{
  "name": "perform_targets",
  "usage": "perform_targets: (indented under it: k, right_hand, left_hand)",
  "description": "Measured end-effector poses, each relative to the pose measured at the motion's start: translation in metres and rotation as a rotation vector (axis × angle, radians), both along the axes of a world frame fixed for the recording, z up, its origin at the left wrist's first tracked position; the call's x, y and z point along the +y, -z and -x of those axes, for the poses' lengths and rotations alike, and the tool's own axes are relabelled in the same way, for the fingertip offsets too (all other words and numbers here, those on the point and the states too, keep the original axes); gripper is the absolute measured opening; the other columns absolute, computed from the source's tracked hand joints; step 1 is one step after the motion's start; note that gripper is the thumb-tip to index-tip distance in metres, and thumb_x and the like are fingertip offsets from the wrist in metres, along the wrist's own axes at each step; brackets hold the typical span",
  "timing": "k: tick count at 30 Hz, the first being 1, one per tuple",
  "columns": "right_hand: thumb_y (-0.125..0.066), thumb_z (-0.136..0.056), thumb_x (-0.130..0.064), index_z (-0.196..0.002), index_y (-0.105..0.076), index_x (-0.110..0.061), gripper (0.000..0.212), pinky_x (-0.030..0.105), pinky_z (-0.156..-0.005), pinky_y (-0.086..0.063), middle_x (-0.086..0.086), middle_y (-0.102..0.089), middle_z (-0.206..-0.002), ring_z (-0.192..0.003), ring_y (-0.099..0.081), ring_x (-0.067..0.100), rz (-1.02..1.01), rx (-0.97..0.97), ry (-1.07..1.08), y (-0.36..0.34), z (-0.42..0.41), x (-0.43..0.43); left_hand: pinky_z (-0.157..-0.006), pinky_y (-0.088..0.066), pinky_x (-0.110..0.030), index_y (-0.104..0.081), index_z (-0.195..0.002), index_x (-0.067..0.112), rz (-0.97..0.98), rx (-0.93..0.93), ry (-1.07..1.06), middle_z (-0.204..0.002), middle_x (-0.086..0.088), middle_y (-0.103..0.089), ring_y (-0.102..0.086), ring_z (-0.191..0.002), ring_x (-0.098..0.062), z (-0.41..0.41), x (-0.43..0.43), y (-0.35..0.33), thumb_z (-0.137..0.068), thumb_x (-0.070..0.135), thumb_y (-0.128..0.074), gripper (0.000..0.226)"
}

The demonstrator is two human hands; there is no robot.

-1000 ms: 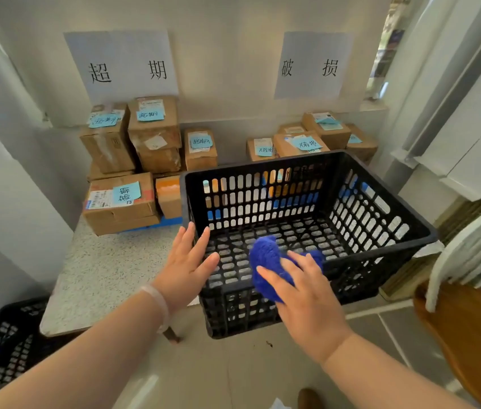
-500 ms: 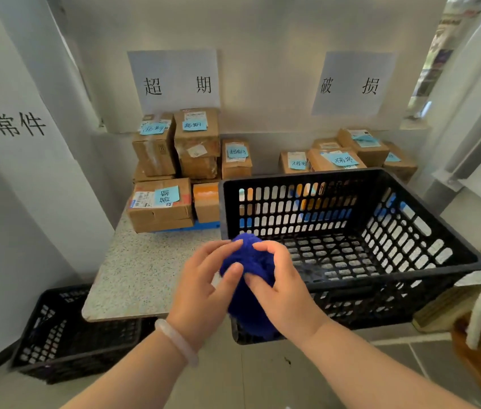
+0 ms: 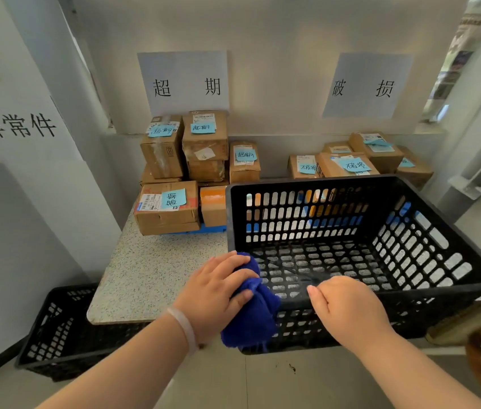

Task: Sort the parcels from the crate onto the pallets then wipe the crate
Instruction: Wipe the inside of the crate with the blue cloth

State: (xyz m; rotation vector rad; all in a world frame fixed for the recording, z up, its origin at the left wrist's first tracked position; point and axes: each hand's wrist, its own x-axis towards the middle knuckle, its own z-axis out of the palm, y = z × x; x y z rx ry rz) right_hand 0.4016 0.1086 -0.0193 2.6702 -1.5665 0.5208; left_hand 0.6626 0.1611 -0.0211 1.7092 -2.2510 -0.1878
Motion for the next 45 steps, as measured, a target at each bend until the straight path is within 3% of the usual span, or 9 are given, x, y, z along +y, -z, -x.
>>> perform_targets:
  k: [5, 14, 21, 26, 29, 33, 35, 38, 45]
  right_hand:
    - [-0.037, -0.096, -0.040, -0.057, -0.028, -0.037, 0.040, 0.010, -0.055, -0.016, -0.020, -0.022, -0.051, -0.049, -0.027, -0.005, 0.055, -0.123, -0.052, 0.007, 0.003, -0.003]
    - [-0.030, -0.100, -0.042, -0.075, -0.073, -0.028, 0.052, 0.023, -0.091, -0.047, -0.019, -0.067, -0.075, -0.076, -0.062, -0.001, 0.062, -0.152, -0.153, 0.028, 0.010, -0.013]
    - [-0.050, -0.089, -0.037, -0.069, -0.075, -0.033, 0.032, 0.026, -0.100, -0.042, -0.022, -0.072, -0.084, -0.088, -0.067, -0.003, 0.069, -0.110, -0.210, 0.038, 0.012, -0.022]
    - [-0.004, -0.106, -0.037, -0.050, -0.067, -0.040, 0.085, 0.014, -0.113, -0.014, -0.032, -0.066, -0.075, -0.094, -0.053, -0.014, 0.185, -0.016, -0.298, 0.023, 0.008, -0.046]
    - [-0.005, -0.108, -0.035, -0.051, -0.069, -0.036, 0.085, 0.010, -0.111, -0.015, -0.029, -0.059, -0.091, -0.125, -0.033, -0.021, 0.179, -0.052, -0.343, 0.022, 0.008, -0.044]
    - [-0.019, -0.104, -0.045, -0.076, -0.076, -0.039, 0.064, 0.019, -0.107, -0.032, -0.025, -0.070, -0.087, -0.097, -0.062, -0.007, 0.051, -0.094, -0.342, 0.038, 0.016, -0.035]
    - [-0.019, -0.103, -0.048, -0.084, -0.076, -0.040, 0.061, 0.025, -0.099, -0.038, -0.025, -0.071, -0.092, -0.094, -0.066, -0.004, -0.019, -0.080, -0.318, 0.032, 0.016, -0.030]
    - [-0.025, -0.101, -0.050, -0.094, -0.075, -0.039, 0.052, 0.027, -0.097, -0.038, -0.024, -0.071, -0.098, -0.096, -0.066, -0.002, -0.069, -0.073, -0.286, 0.020, 0.015, -0.026]
    - [-0.037, -0.096, -0.049, -0.097, -0.076, -0.036, 0.041, 0.026, -0.097, -0.046, -0.022, -0.071, -0.096, -0.093, -0.066, 0.000, -0.128, -0.054, -0.240, 0.009, 0.015, -0.018]
  left_hand:
    - [-0.122, -0.011, -0.039, -0.050, -0.133, 0.037, -0.088, 0.003, -0.043, -0.150, 0.016, -0.036, -0.021, -0.144, -0.010, -0.010, -0.044, -0.005, -0.087, 0.060, -0.009, 0.065]
    - [-0.115, -0.026, -0.039, -0.050, -0.136, 0.032, -0.157, -0.008, -0.192, -0.148, 0.007, -0.038, -0.033, -0.136, -0.019, -0.036, -0.156, -0.016, -0.101, 0.042, -0.042, 0.037]
    - [-0.114, -0.022, -0.039, -0.043, -0.143, 0.032, -0.207, 0.002, -0.278, -0.151, 0.005, -0.035, -0.032, -0.136, -0.023, -0.044, -0.217, -0.025, -0.103, 0.039, -0.039, 0.040]
    - [-0.092, -0.039, -0.034, -0.049, -0.133, 0.030, -0.232, 0.097, -0.364, -0.127, -0.002, -0.053, -0.053, -0.111, -0.023, -0.045, -0.249, -0.023, -0.103, 0.037, -0.039, 0.033]
    - [-0.081, -0.040, -0.033, -0.055, -0.118, 0.028, -0.219, 0.183, -0.426, -0.112, -0.003, -0.057, -0.057, -0.096, -0.021, -0.041, -0.254, -0.020, -0.102, 0.038, -0.039, 0.024]
    - [-0.100, -0.039, -0.036, -0.053, -0.131, 0.033, -0.207, 0.198, -0.382, -0.133, 0.000, -0.051, -0.050, -0.122, -0.024, -0.042, -0.240, -0.013, -0.101, 0.034, -0.046, 0.031]
    - [-0.117, -0.022, -0.036, -0.045, -0.143, 0.033, -0.199, 0.230, -0.389, -0.156, 0.003, -0.029, -0.029, -0.142, -0.024, -0.037, -0.219, -0.012, -0.101, 0.029, -0.047, 0.042]
    - [-0.116, -0.007, -0.026, -0.047, -0.144, 0.028, -0.178, 0.333, -0.350, -0.162, 0.005, -0.015, -0.014, -0.148, -0.020, -0.027, -0.180, -0.011, -0.100, 0.014, -0.048, 0.046]
    - [-0.120, -0.021, -0.033, -0.063, -0.127, 0.028, -0.151, 0.304, -0.246, -0.152, 0.006, -0.037, -0.033, -0.141, -0.017, -0.015, -0.100, -0.018, -0.093, 0.001, -0.051, 0.045]
